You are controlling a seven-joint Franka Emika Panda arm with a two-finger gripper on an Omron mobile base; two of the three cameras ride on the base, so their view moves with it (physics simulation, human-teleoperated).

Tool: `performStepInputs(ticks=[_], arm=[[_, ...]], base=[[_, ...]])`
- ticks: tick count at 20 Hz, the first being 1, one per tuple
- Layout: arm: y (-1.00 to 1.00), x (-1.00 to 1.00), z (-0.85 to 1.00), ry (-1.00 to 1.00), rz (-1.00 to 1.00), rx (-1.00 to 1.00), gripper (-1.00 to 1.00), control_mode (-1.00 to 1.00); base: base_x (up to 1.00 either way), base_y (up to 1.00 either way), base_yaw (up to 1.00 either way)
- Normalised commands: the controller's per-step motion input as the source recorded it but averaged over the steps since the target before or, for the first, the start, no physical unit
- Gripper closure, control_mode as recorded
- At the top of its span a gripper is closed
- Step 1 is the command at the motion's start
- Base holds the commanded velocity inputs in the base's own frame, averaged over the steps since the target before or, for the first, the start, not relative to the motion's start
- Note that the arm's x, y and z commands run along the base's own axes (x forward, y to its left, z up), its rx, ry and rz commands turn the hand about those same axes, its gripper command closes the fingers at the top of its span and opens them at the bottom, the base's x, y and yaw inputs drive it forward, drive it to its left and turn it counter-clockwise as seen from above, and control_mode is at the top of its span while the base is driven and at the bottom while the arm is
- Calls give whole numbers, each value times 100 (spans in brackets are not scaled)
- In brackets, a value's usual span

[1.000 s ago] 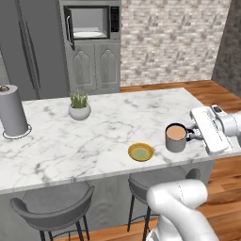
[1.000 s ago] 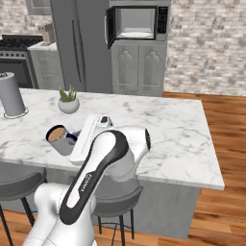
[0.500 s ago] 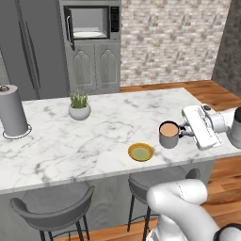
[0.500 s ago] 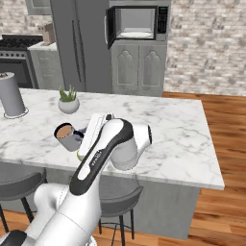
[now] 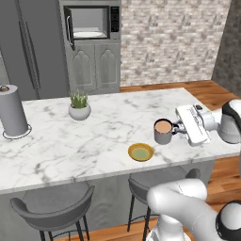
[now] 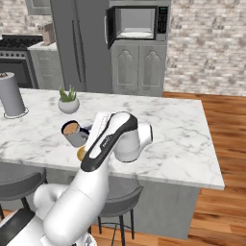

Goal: Pick the cup of tea, navigate to the dining table, and place it on the saucer.

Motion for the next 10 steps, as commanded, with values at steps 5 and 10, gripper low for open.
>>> performStepInputs(ticks=[5,10], arm=[[1,19,-13,0,0,7,100,-100],[8,17,-20,0,0,10,100,-100]], base=[[0,0,0],[0,0,0]])
